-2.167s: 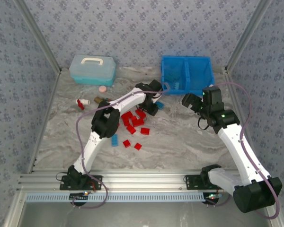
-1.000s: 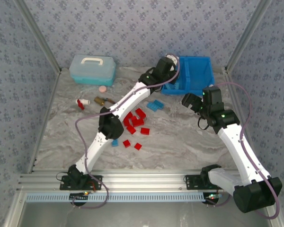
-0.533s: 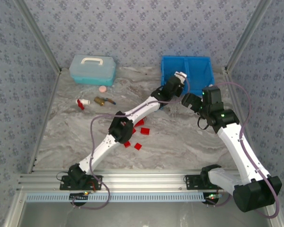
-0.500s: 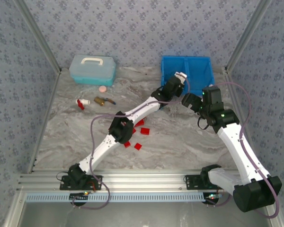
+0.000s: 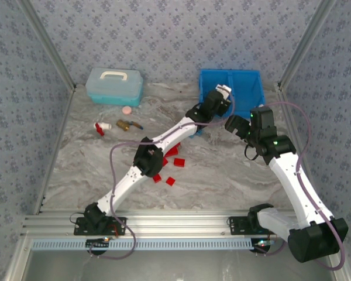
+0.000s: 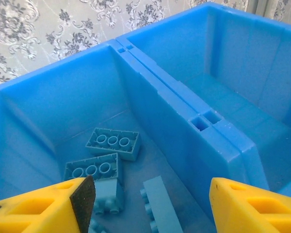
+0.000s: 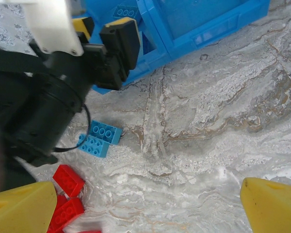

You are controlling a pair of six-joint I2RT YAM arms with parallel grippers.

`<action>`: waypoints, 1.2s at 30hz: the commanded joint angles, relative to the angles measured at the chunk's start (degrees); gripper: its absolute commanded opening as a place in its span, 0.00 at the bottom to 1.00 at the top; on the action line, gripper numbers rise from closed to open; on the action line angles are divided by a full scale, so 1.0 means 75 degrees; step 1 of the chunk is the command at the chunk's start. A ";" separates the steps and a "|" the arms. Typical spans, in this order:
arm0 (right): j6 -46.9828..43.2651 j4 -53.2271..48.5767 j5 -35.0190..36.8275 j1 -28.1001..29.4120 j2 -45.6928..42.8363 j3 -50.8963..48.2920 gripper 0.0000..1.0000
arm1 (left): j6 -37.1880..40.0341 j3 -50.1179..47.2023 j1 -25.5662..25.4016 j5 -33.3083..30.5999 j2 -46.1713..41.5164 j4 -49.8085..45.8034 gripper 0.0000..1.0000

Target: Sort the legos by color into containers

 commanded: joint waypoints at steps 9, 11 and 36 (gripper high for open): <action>0.0057 -0.0084 0.0004 -0.0045 -0.0094 0.0087 1.00 | -0.0880 -0.0397 0.0101 0.0867 -0.3235 -0.4639 0.69; 0.0076 -0.0082 -0.0007 -0.0046 -0.0111 0.0079 1.00 | -0.0887 -0.0855 0.0205 0.1004 -0.3589 -0.5270 0.70; 0.0185 -0.0059 -0.0049 -0.0022 -0.0136 0.0026 1.00 | -0.0742 -0.2206 0.1158 0.2044 -0.2480 -0.6807 0.99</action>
